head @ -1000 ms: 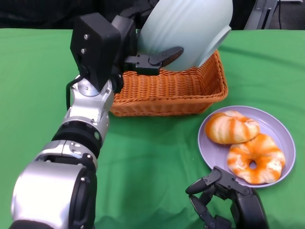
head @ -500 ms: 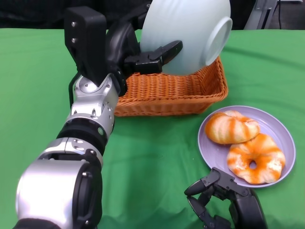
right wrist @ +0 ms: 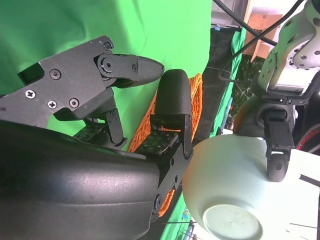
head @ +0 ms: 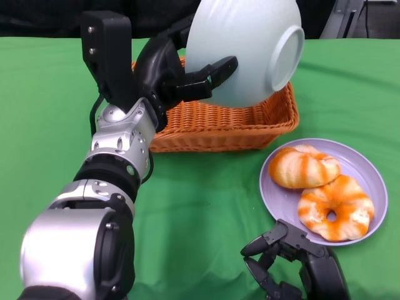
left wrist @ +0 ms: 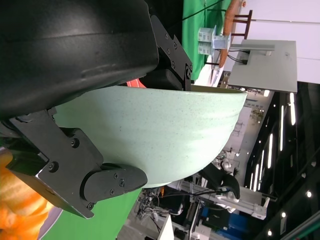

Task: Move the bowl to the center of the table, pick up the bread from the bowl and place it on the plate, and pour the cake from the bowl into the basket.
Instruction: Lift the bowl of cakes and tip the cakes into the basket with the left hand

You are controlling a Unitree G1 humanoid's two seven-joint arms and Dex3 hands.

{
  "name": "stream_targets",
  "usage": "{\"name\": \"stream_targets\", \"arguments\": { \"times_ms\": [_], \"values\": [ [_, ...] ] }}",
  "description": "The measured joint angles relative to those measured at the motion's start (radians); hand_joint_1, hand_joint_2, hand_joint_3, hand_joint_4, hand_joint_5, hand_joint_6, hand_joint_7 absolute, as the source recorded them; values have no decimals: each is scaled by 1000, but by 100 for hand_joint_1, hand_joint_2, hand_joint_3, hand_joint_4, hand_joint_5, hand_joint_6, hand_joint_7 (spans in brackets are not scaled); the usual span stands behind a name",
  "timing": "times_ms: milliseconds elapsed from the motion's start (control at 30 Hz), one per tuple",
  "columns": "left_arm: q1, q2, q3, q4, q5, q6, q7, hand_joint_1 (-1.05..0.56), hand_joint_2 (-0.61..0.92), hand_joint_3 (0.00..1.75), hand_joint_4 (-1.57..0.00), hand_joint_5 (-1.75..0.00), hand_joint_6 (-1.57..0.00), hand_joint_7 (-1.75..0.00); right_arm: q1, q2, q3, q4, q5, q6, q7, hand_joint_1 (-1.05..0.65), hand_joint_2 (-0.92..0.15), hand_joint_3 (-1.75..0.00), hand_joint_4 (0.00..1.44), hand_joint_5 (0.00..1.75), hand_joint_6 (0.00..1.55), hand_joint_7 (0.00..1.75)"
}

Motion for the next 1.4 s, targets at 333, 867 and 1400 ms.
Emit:
{"name": "stream_targets", "arguments": {
  "times_ms": [333, 867, 1400],
  "values": [
    [-29, 1, 30, 13, -12, 54, -22, -1, 65, 107, -71, -173, -76, -144, -5, 0, 5, 9, -22, -13, -17, -19, -75, -44, 82, 157, 70, 122],
    [-39, 2, 64, 24, -27, 90, -37, -1, 66, 106, -74, -167, -82, -140, -11, -2, 18, 33, -55, -35, -43, -20, -80, -34, 82, 158, 71, 121],
    [-92, 2, 115, 30, -86, 155, -12, 0, 64, 113, -71, -170, -81, -143, -7, -18, 29, 22, -94, -38, -80, -20, -81, -35, 80, 162, 68, 124]
  ]
}}
